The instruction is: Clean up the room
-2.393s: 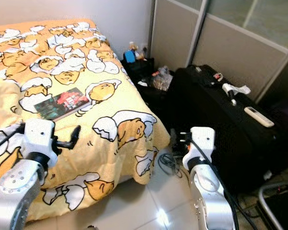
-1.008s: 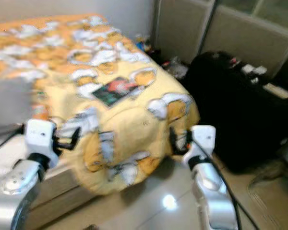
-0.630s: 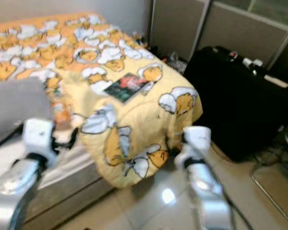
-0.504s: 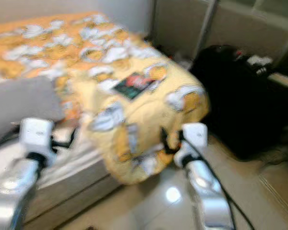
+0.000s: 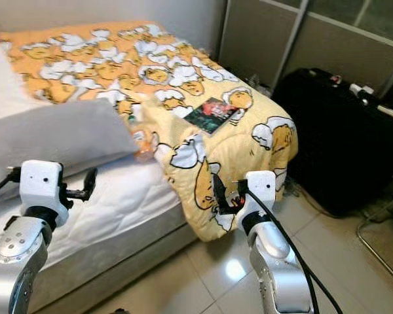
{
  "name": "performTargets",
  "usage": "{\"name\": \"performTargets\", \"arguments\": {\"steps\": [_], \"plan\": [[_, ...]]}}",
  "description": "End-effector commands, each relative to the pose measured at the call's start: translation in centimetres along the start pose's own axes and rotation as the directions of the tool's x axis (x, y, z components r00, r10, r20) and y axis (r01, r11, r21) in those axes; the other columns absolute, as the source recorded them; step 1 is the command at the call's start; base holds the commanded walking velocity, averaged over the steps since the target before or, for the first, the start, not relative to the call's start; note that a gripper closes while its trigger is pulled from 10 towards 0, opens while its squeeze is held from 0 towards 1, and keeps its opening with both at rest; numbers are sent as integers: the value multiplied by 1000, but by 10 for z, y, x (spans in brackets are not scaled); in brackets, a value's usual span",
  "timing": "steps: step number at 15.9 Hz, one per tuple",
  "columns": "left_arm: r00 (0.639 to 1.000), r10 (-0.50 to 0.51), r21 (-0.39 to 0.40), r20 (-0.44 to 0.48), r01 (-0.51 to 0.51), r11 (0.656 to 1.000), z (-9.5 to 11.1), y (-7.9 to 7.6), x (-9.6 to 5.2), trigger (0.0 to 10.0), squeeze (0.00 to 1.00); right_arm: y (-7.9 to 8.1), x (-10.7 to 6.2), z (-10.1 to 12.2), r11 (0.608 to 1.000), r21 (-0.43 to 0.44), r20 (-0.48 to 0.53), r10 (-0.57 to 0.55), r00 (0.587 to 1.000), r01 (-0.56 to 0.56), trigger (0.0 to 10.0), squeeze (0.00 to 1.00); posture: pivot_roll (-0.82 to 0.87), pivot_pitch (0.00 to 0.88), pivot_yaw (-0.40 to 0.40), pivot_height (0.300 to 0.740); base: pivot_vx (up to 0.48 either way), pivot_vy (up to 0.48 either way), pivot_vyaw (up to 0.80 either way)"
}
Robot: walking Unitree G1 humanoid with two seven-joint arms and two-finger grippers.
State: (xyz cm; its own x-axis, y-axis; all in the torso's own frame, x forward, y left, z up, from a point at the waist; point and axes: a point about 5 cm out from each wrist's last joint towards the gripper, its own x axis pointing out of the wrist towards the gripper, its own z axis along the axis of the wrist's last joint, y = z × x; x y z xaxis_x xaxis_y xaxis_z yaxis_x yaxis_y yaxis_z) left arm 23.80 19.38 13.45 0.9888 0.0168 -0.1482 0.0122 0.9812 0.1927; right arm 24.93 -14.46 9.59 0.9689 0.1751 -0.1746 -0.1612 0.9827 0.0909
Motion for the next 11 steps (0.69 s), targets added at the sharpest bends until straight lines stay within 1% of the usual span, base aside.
{"name": "performTargets", "arguments": {"steps": [1,2,4,6,11], "plan": [[1000,-6,8,19,5,1000,3,-3,2,10000,27,-7,0,3,1000,-17,0,-24,1000,24,10000,0,-36,0,-24,740,0,0,0],[1000,-4,10,17,3,1000,3,-2,2,10000,27,-7,1,3,1000,-19,0,-25,1000,25,10000,0,-36,0,-24,740,255,0,0],[1000,-8,2,23,7,1000,4,-3,2,10000,20,-11,1,3,999,-30,-7,-43,999,42,10000,0,-36,0,-23,740,324,0,0],[1000,-10,-2,23,10,1000,4,-3,2,10000,27,-11,2,4,998,-52,-7,-27,1000,26,10000,0,-35,0,-23,740,328,0,0],[1000,-10,-3,22,10,1000,4,-3,2,10000,20,-12,2,4,998,-55,-7,-32,999,32,10000,0,-37,0,-22,740,328,0,800]]}}
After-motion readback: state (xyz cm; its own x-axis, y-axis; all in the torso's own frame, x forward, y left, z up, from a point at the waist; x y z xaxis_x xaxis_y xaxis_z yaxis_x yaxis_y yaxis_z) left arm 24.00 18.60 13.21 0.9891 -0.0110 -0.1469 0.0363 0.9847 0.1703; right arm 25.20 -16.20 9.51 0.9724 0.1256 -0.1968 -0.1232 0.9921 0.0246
